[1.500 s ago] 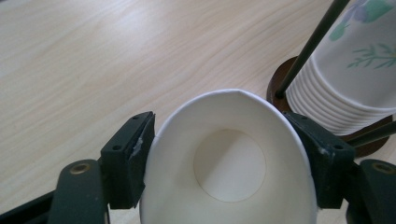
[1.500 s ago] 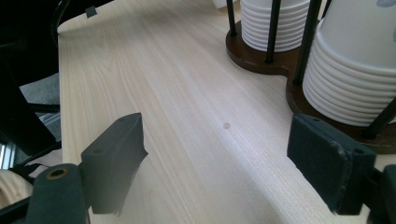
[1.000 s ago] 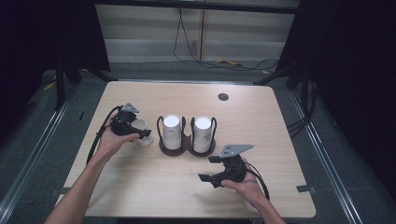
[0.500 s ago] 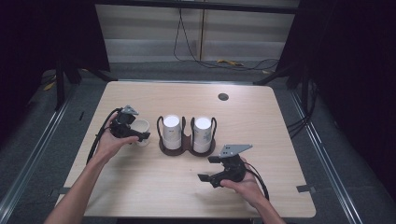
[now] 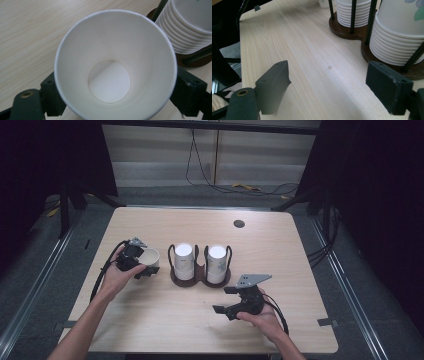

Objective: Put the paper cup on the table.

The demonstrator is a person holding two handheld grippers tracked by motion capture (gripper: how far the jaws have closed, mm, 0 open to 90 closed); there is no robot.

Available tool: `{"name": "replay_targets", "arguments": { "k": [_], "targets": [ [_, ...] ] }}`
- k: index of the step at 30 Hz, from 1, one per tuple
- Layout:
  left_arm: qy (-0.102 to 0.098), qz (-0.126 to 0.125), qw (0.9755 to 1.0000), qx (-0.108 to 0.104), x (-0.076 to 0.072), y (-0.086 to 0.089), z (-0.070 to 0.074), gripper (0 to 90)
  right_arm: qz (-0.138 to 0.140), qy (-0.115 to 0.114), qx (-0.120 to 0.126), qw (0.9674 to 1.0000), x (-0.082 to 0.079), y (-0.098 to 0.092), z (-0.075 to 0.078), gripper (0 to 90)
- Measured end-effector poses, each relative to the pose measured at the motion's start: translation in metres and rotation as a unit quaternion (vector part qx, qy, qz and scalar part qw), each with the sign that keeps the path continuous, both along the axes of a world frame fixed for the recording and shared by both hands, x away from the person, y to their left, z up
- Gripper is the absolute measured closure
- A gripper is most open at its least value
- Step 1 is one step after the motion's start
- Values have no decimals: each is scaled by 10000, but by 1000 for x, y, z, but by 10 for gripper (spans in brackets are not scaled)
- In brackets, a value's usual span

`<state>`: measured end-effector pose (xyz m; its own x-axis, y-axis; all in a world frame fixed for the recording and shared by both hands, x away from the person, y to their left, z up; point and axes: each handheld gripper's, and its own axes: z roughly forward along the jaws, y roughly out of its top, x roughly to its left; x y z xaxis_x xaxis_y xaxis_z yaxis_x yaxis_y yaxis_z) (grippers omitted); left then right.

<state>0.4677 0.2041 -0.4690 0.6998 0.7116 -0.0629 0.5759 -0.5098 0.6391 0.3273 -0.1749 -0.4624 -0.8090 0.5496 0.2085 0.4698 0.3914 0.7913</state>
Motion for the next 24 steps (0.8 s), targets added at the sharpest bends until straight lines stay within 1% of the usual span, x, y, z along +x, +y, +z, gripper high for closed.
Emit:
{"name": "replay_targets", "arguments": {
  "k": [2, 3, 4, 5, 7, 10, 11, 12, 13, 15, 17, 18, 20, 22, 24],
  "targets": [
    [59, 55, 10000, -41, -1, 2, -2, 161, -12, -13, 0, 10000, 0, -1, 0, 190],
    [101, 89, 9999, -16, -1, 3, -3, 161, -14, -8, 7, 10000, 0, -1, 1, 190],
    [84, 144, 9999, 13, -2, 4, -4, 161, -24, -7, 11, 10000, 0, -1, 1, 190],
    [83, 162, 9998, -17, -3, 4, -4, 161, -31, 1, 18, 10000, 0, -1, 1, 190],
    [35, 110, 9999, -74, -6, 5, -6, 161, -44, 7, 12, 10000, 0, -2, 0, 190],
    [25, 116, 9999, -54, -8, 8, -8, 162, -41, -6, 14, 10000, 0, -1, 1, 190],
    [1, 81, 10000, 31, -9, 9, -8, 162, -40, -14, 14, 10000, 0, -2, 1, 190],
    [-2, 67, 10000, 16, -11, 10, -8, 163, -58, -20, 20, 10000, 0, -2, 1, 190],
    [-43, 56, 10000, -58, -13, 11, -7, 164, -76, -22, 20, 10000, 0, -3, 1, 190],
    [-63, 48, 9998, -184, -17, 12, -5, 164, -110, -22, 26, 9999, 0, -4, 1, 190],
    [-75, 37, 9997, -212, -18, 13, -4, 164, -147, -31, 22, 9999, 1, -5, 1, 190],
    [-126, 40, 9996, -236, -21, 14, -3, 164, -165, -25, 29, 9999, 1, -5, 1, 190],
    [-150, 45, 9995, -280, -24, 17, -3, 164, -172, -43, 28, 9998, 0, -6, 2, 190],
    [-91, 90, 9992, -372, -26, 21, -5, 164, -179, -48, 41, 9998, 0, -6, 2, 190],
    [-88, 114, 9992, -364, -27, 22, -5, 164, -204, -49, 45, 9998, 0, -7, 2, 190]
  ]
}}
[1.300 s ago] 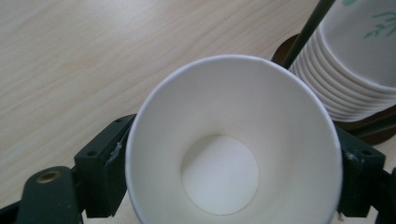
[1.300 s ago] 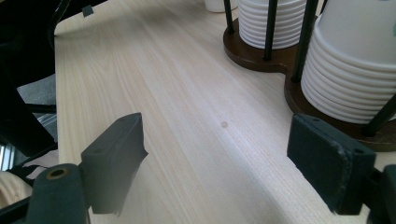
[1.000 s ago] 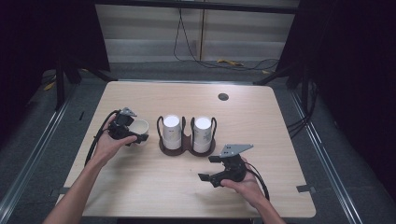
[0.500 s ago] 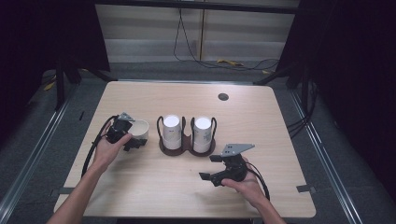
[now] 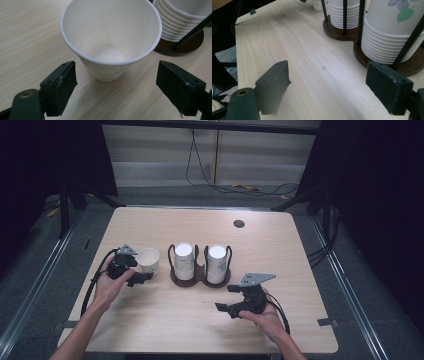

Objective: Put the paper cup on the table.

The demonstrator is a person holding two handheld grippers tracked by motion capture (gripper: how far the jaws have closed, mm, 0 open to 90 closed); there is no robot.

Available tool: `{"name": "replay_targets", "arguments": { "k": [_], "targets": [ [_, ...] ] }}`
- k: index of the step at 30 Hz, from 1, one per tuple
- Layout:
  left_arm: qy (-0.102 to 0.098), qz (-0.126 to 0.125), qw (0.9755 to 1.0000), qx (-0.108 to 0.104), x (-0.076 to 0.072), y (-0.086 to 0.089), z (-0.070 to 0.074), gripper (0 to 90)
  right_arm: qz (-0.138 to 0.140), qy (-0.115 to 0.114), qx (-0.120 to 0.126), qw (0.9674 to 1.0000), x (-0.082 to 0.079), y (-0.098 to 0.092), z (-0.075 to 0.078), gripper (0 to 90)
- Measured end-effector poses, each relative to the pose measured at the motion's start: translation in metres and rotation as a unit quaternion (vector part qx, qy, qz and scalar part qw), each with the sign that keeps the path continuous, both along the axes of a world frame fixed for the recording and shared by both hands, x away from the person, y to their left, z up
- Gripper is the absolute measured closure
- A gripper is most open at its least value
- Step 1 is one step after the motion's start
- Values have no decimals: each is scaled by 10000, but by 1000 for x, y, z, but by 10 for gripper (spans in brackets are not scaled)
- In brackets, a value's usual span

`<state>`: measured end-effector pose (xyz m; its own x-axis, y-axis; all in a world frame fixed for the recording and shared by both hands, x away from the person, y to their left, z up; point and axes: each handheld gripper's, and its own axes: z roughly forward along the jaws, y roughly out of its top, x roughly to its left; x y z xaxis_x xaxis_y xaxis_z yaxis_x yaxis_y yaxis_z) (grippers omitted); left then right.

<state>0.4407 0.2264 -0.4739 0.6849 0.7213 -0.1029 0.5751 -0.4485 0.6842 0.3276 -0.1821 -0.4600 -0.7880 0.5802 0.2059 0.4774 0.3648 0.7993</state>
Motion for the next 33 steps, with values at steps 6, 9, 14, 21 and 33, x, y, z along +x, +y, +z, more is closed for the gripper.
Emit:
{"name": "replay_targets", "arguments": {
  "k": [6, 9, 14, 21, 33],
  "targets": [
    [42, 41, 9997, -256, -14, 7, -3, 165, -90, 7, 21, 10000, 1, -2, 0, 189],
    [11, -29, 9997, -259, -22, 7, -2, 168, -123, 9, 14, 9999, 2, -3, -1, 189],
    [-92, -195, 9989, -418, -36, 8, 1, 168, -195, 0, 4, 9998, 1, -4, -1, 188],
    [-287, 69, 9987, -417, -55, 8, 2, 173, -371, -24, -3, 9993, 2, -8, -1, 187],
    [-305, -23, 9971, -690, -92, -5, -7, 174, -461, -26, -19, 9989, 1, -9, -2, 183]
  ]
}}
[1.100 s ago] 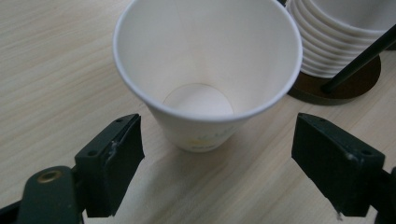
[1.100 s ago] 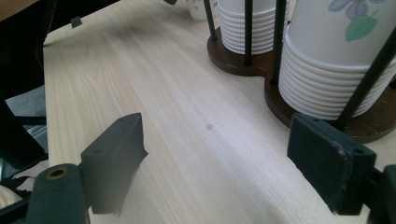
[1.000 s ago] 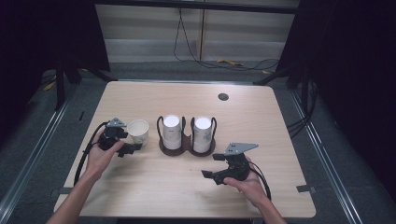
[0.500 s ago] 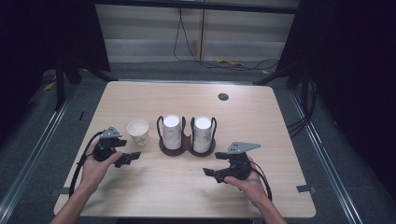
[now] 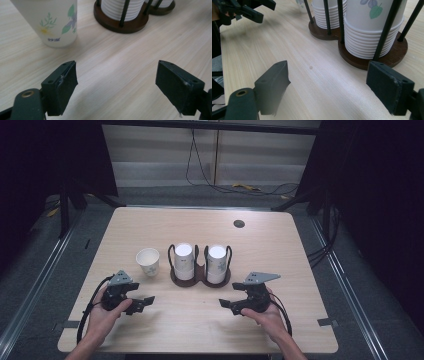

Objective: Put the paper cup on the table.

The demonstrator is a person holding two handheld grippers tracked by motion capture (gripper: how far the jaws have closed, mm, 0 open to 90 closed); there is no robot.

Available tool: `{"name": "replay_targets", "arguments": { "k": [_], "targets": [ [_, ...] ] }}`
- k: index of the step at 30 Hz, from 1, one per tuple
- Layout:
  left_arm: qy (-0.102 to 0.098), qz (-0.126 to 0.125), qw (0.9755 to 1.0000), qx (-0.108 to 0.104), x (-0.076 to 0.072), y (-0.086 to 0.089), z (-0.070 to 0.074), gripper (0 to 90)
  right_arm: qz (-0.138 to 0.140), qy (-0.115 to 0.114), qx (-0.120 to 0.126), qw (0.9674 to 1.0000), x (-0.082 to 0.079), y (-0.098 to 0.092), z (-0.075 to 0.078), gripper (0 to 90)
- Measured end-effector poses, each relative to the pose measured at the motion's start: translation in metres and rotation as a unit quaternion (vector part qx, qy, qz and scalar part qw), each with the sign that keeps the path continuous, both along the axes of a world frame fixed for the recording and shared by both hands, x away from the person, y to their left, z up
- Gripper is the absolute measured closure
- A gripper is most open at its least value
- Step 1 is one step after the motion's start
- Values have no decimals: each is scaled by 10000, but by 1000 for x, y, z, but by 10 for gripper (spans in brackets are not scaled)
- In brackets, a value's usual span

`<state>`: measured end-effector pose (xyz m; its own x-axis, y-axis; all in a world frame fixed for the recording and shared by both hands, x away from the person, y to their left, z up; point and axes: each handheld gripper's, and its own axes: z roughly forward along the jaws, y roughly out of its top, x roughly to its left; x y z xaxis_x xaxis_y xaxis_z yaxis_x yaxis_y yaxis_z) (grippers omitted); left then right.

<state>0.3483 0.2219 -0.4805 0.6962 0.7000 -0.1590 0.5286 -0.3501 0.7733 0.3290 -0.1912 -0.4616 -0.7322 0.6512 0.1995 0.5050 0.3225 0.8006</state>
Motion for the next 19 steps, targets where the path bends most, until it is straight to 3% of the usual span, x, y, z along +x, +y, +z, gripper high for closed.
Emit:
{"name": "replay_targets", "arguments": {
  "k": [4, 8, 10, 14, 16, 19],
  "targets": [
    [-15, -124, 9998, -123, -10, -7, 3, 178, -35, -7, 19, 10000, 0, 0, 0, 183],
    [41, -206, 9997, 119, -11, -17, -2, 178, -76, 35, -7, 10000, 0, 0, -2, 183],
    [138, -213, 9996, -85, -12, -19, -5, 178, -81, 34, -25, 10000, 0, 0, -3, 183],
    [65, -199, 9996, -182, -13, -18, -6, 178, -134, 66, -44, 9999, 1, -1, -5, 183],
    [126, -218, 9993, -272, -13, -18, -10, 178, -232, 117, -96, 9996, 2, -2, -8, 182],
    [52, -184, 9995, -236, -12, -20, -11, 178, -442, 212, -128, 9987, 6, -3, -13, 165]
  ]
}}
